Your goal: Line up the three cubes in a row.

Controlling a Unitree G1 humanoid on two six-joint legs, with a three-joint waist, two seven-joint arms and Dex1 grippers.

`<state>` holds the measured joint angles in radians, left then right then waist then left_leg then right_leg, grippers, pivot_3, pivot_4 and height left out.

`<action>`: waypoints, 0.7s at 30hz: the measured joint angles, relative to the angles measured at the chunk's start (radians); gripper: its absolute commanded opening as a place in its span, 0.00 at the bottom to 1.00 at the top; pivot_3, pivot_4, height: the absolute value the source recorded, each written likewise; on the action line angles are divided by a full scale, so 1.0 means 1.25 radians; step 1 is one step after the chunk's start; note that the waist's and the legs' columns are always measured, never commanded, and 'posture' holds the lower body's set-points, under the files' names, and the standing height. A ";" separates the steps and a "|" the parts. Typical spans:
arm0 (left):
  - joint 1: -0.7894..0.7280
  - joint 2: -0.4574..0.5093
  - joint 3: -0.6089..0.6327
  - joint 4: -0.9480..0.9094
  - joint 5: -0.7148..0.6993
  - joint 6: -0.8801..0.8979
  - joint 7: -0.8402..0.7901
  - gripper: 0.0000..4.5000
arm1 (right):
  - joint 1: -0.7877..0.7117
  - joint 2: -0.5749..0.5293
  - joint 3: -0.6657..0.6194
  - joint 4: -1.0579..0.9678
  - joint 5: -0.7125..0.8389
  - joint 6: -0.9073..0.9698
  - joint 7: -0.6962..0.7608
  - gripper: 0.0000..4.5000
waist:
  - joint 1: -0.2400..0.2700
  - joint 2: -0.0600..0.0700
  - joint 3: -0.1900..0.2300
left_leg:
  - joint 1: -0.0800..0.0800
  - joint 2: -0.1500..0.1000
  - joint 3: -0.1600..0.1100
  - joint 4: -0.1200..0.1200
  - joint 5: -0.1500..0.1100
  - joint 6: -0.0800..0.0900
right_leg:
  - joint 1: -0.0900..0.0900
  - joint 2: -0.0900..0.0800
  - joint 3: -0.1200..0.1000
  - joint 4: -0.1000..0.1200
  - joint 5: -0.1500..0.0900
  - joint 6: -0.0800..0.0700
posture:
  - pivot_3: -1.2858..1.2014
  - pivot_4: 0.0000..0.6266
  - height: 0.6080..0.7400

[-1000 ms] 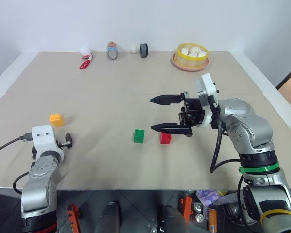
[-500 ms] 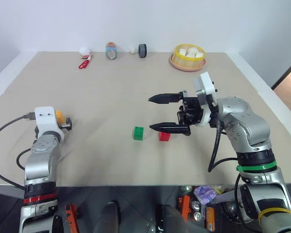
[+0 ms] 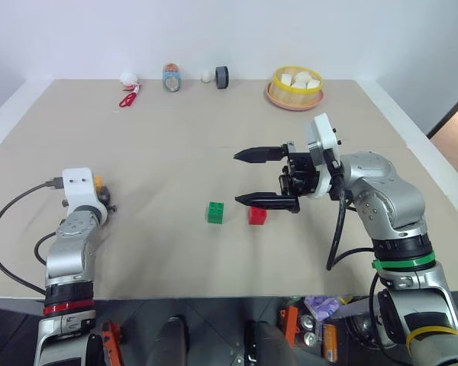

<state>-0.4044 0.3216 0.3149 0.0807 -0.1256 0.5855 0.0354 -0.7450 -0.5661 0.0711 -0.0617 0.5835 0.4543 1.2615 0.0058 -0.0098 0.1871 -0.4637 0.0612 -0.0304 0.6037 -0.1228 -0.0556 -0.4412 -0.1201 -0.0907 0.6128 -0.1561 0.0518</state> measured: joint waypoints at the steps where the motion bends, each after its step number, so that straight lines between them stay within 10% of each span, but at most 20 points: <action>1: 0.000 0.000 0.000 0.000 0.000 0.000 0.000 0.29 | 0.000 0.000 0.000 0.000 0.000 -0.001 0.000 1.00 | 0.000 0.000 0.000 | 0.000 0.000 0.000 0.000 0.000 0.000 | 0.000 0.000 0.000 0.000 0.000 0.000 | 0.52 0.24 1.00; 9: 0.000 0.042 -0.069 0.016 0.034 -0.061 -0.055 0.29 | 0.000 0.001 0.000 0.007 -0.007 -0.007 0.002 1.00 | 0.002 0.000 0.000 | 0.000 0.000 0.000 0.000 0.000 0.000 | 0.000 0.000 0.000 0.000 0.000 0.000 | 0.52 0.24 1.00; 21: -0.064 0.105 -0.225 0.122 -0.035 -0.348 -0.532 0.29 | 0.033 -0.062 -0.009 -0.028 0.017 0.018 0.024 1.00 | 0.000 -0.001 0.001 | 0.000 0.001 0.001 0.000 0.000 0.000 | 0.000 0.000 0.001 0.000 0.000 0.000 | 0.52 0.24 1.00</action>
<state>-0.4848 0.4534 0.0339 0.2329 -0.1693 0.1499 -0.6301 -0.7036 -0.6441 0.0597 -0.0970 0.6044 0.4767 1.2914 0.0062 -0.0110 0.1879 -0.4635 0.0619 -0.0286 0.6039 -0.1227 -0.0557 -0.4413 -0.1200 -0.0899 0.6129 -0.1560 0.0513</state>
